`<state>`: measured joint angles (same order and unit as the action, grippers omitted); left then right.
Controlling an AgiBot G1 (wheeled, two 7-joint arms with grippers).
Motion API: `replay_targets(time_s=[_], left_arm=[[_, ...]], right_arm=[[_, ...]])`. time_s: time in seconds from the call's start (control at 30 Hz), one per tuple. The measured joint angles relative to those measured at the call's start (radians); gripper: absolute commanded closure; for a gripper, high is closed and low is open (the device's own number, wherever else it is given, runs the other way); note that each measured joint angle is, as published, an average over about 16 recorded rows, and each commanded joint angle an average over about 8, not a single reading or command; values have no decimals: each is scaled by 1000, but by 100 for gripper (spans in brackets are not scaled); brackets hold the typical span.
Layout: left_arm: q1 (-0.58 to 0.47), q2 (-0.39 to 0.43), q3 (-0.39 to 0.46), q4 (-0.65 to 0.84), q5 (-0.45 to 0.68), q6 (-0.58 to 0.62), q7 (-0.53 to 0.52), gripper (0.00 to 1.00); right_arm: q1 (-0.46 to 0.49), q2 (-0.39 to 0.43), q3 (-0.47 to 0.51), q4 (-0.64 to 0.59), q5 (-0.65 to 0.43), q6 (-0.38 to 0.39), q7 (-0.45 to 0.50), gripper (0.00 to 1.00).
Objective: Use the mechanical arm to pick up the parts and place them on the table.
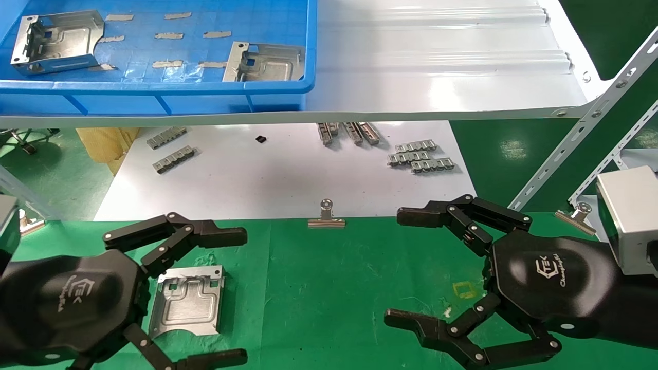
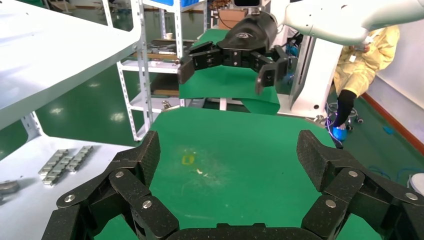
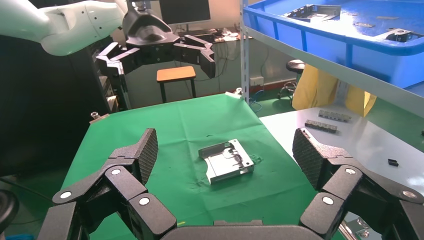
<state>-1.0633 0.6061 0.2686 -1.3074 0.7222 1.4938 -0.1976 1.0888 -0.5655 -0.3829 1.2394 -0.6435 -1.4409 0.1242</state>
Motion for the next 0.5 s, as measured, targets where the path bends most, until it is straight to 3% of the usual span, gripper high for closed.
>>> replay_targets(time_s=[0.5], left_arm=[[-2,1,2,6,2,0,3,0]], right_arm=[[0,0,0,0,0,0,0,0]])
